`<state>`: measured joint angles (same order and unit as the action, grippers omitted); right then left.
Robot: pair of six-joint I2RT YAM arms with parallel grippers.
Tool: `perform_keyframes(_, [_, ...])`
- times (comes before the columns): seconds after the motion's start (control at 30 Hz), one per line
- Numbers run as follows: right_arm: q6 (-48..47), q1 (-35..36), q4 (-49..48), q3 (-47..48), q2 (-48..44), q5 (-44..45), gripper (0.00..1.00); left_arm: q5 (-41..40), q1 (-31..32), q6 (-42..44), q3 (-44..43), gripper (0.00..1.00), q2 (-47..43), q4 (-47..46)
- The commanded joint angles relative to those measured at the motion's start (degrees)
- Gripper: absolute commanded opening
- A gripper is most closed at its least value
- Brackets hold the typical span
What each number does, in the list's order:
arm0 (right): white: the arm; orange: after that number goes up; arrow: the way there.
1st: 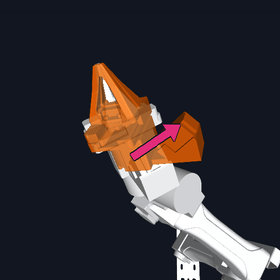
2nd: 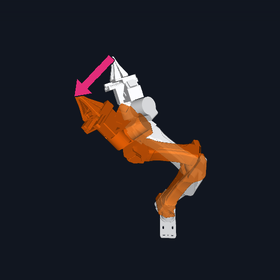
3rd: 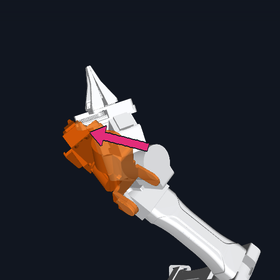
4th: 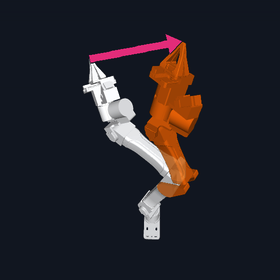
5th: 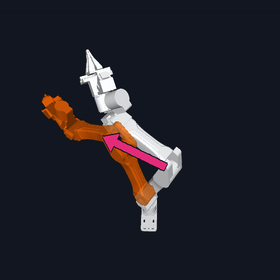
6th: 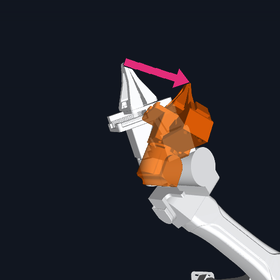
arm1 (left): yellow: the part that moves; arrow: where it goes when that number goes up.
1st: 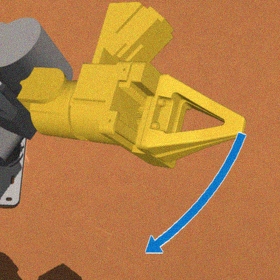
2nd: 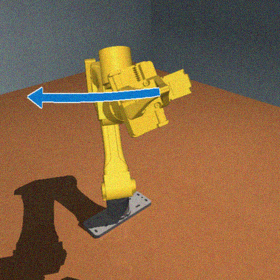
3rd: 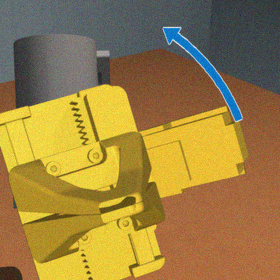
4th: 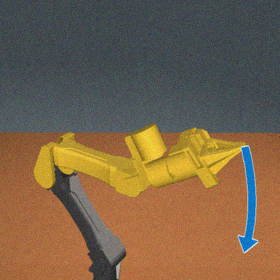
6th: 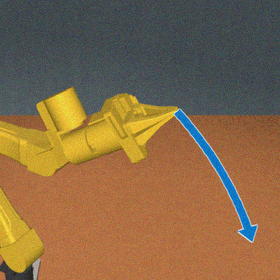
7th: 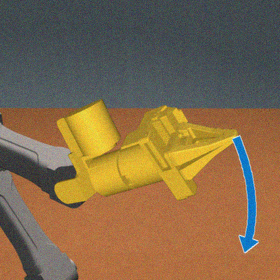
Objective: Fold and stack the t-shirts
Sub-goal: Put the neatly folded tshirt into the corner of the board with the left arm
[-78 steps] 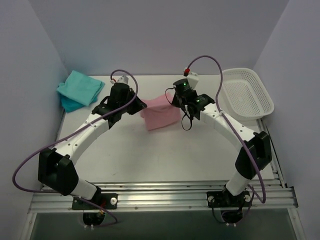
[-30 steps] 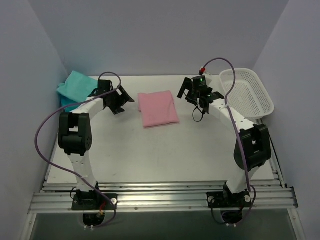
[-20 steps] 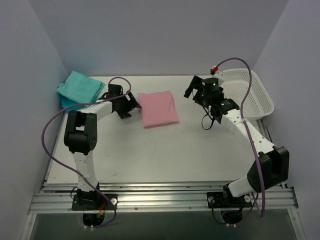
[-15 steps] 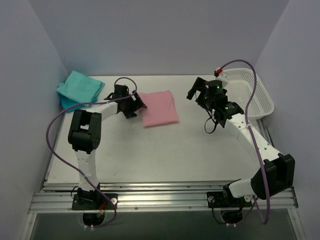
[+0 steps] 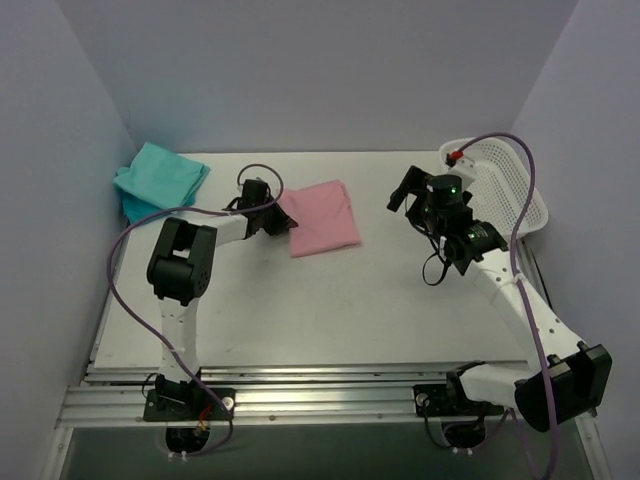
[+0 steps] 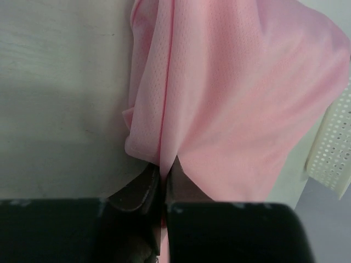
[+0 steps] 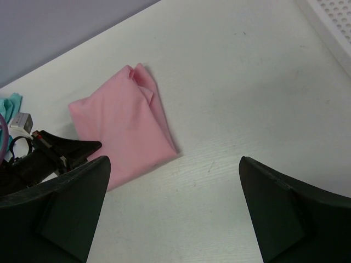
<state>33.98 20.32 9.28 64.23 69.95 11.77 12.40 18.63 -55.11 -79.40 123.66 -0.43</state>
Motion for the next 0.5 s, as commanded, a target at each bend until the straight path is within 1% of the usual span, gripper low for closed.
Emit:
perform_keyframes(0.0, [-1.19,-0.54,1.53,-0.86,-3.15,2.64,1.00,-3.44,0.88,-1.49,2.40,0.03,4.31,1.57])
perform_keyframes(0.1, [-1.28,-0.80,1.53,-1.38,-3.95,2.91,1.00,-4.31,1.23,-2.45,3.02,0.02,4.49,0.87])
perform_keyframes(0.13, [-1.28,-0.80,1.53,-1.56,-4.12,2.91,1.00,-4.49,1.32,-2.46,3.11,0.02,4.40,-0.61])
perform_keyframes(0.23, [-1.02,-0.89,1.27,-2.00,-4.21,2.47,1.00,-4.58,1.32,-0.54,1.71,0.02,3.88,0.33])
perform_keyframes(0.33, [-0.84,-0.81,0.57,-3.05,-4.39,2.38,1.00,-5.63,1.32,3.77,-1.36,0.02,2.56,5.42])
perform_keyframes(0.4, [-0.75,-0.89,-0.05,-3.67,-4.30,2.12,1.00,-6.07,1.41,6.67,-7.07,0.02,2.03,12.09])
perform_keyframes(0.43, [-0.67,-0.89,-0.40,-3.84,-4.30,2.03,1.00,-6.16,1.06,9.99,-9.35,0.02,1.94,14.55])
perform_keyframes(0.47, [-0.67,-0.89,-0.31,-3.93,-4.12,1.94,1.00,-5.55,0.62,11.85,-14.33,0.02,2.03,19.27])
